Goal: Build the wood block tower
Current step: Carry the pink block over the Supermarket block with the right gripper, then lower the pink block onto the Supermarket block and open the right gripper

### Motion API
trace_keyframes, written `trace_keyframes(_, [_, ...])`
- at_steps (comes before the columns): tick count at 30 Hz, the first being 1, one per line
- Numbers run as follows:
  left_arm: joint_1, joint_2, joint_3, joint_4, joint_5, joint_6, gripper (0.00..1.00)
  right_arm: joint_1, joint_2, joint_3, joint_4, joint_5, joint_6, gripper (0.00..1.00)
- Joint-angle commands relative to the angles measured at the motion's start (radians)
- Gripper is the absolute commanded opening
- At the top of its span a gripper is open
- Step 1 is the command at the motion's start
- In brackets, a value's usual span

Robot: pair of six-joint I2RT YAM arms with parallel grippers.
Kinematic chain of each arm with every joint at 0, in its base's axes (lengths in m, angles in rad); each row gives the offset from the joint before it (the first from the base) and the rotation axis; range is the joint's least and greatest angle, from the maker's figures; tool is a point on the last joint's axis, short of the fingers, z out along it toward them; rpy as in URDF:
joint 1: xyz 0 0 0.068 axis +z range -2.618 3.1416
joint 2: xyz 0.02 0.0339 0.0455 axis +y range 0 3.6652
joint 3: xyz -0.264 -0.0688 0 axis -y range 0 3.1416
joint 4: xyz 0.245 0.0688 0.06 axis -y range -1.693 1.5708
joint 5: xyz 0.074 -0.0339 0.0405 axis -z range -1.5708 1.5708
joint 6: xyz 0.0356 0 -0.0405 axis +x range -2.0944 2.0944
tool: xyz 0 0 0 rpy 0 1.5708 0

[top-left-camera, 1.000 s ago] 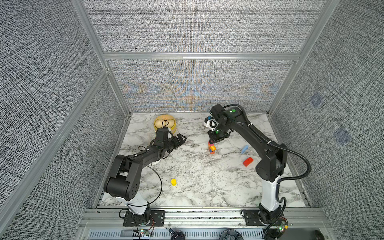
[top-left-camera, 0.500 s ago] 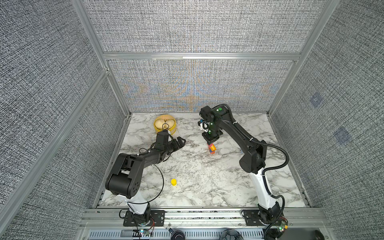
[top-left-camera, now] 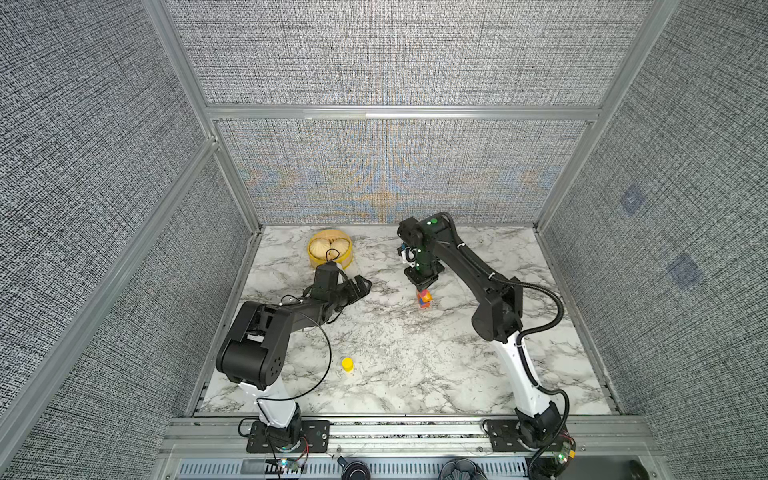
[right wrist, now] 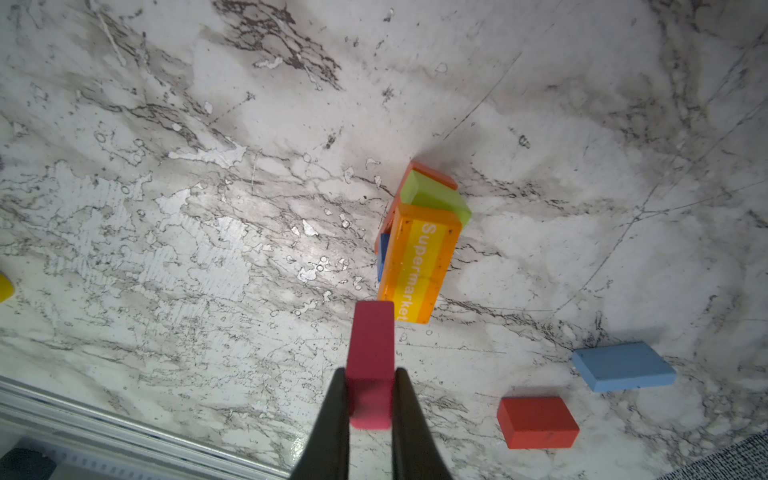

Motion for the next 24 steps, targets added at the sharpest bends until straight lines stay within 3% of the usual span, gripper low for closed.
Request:
trace_keyframes(1, [0.001,0.014,0.009,0.031,-0.002,0.003,0.99,-0.012,0.004,0.008,0.01,-0.018,0.024,0.14])
trace_keyframes(24, [0.001,0.058,0.035,0.037,0.01,-0.004,0.99,-0.043,0.046,0.039,0.031,-0.051,0.061,0.14])
